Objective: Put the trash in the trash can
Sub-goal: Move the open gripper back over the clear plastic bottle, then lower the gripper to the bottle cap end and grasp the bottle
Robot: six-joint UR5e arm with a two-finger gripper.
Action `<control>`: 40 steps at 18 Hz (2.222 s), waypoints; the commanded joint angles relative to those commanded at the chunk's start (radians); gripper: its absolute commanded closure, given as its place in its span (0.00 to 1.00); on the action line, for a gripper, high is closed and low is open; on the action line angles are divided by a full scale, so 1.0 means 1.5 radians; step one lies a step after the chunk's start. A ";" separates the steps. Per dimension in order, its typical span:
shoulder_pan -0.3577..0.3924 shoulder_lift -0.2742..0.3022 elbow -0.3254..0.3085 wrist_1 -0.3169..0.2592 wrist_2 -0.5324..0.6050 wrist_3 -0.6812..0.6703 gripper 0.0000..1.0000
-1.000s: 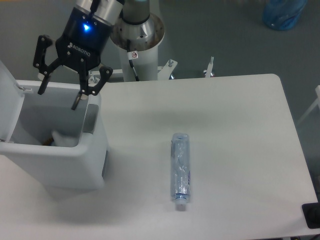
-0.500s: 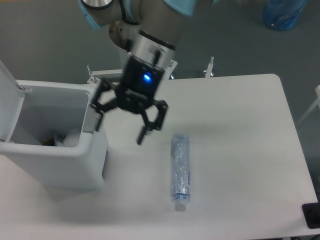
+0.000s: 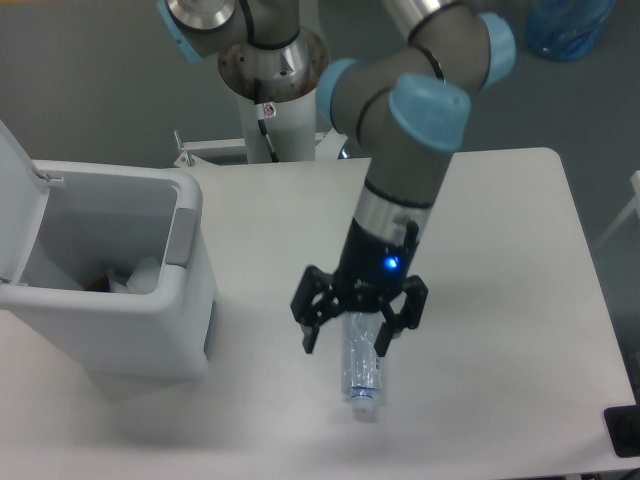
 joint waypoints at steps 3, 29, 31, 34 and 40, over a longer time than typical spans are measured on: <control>-0.002 -0.034 0.033 -0.065 0.057 0.052 0.00; -0.100 -0.230 0.198 -0.207 0.325 0.154 0.01; -0.107 -0.237 0.199 -0.207 0.358 0.154 0.02; -0.109 -0.239 0.197 -0.205 0.362 0.153 0.09; -0.118 -0.253 0.199 -0.199 0.384 0.144 0.15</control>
